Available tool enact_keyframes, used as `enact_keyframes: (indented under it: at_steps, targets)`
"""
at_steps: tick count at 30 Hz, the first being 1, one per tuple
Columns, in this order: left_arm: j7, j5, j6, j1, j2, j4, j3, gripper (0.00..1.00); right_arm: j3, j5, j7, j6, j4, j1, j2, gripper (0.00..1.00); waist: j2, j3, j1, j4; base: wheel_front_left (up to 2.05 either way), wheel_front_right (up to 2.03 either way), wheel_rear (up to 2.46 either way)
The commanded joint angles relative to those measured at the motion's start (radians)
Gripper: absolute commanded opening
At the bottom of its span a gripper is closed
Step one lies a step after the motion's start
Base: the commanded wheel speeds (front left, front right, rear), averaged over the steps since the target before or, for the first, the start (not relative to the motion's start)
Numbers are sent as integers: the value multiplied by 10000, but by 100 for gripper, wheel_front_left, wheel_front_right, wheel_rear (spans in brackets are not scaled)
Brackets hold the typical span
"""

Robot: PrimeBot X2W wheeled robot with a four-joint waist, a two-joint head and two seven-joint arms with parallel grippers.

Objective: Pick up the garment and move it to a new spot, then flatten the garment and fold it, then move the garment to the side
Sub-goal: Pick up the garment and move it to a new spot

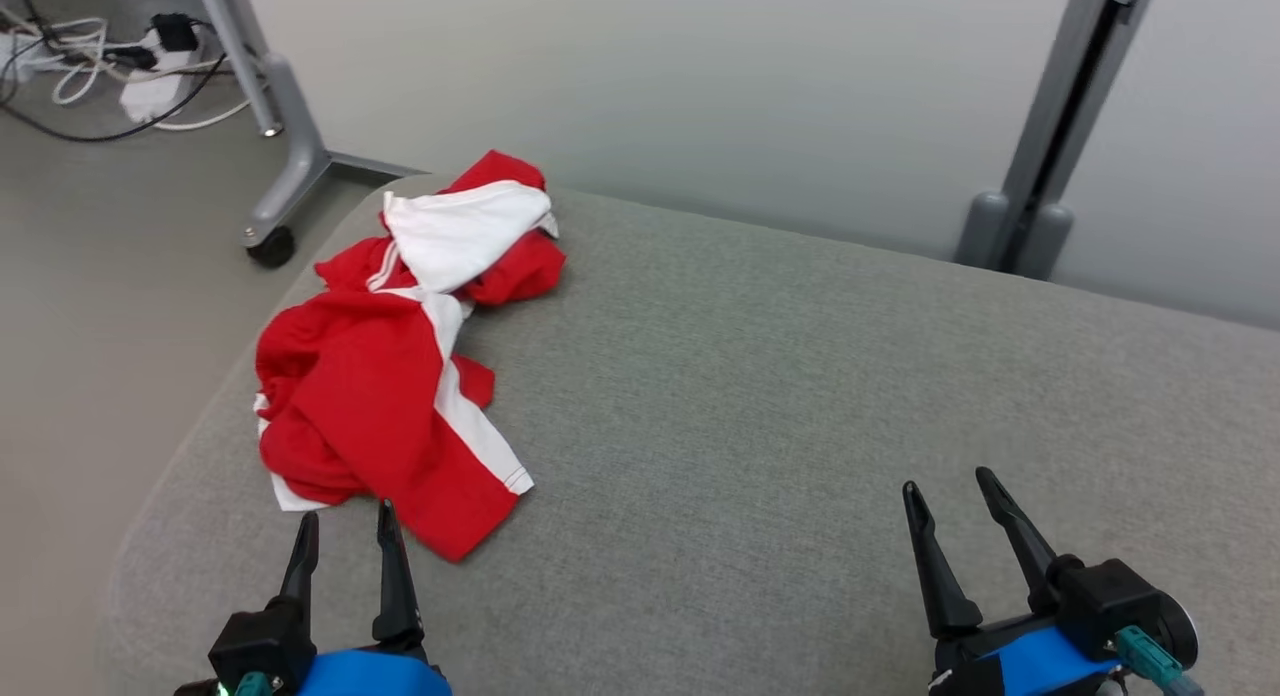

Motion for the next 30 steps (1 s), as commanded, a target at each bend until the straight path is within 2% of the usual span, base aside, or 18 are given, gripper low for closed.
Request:
enact_keyframes:
  at_steps: [1,8,17,21,24,30]
  targets:
    - [-52,-28,29,50,3,-41,51,100,21,-79,-38,1,36,-126,-48,100,0,265,-1,476,0,0,0]
    - [-51,-40,-17,158,3,-53,98,100,218,-14,-38,1,118,-46,-47,100,0,158,-1,1165,0,0,0]
    - [-52,-191,66,223,41,-186,251,100,344,-177,-38,1,32,-61,-47,100,0,301,-1,1312,0,0,0]
    - [-52,-112,75,-305,541,-435,605,100,388,-338,-38,1,-16,-129,-47,100,0,611,-1,1210,0,0,0]
    - [60,-42,-37,-1082,1285,-681,977,100,322,-547,-38,1,-69,-252,-47,100,0,914,-1,1100,0,0,0]
    - [1319,-198,-459,-3584,2640,-933,1423,100,163,-1117,-38,1,-219,-635,-45,100,0,1678,-1,753,0,0,0]
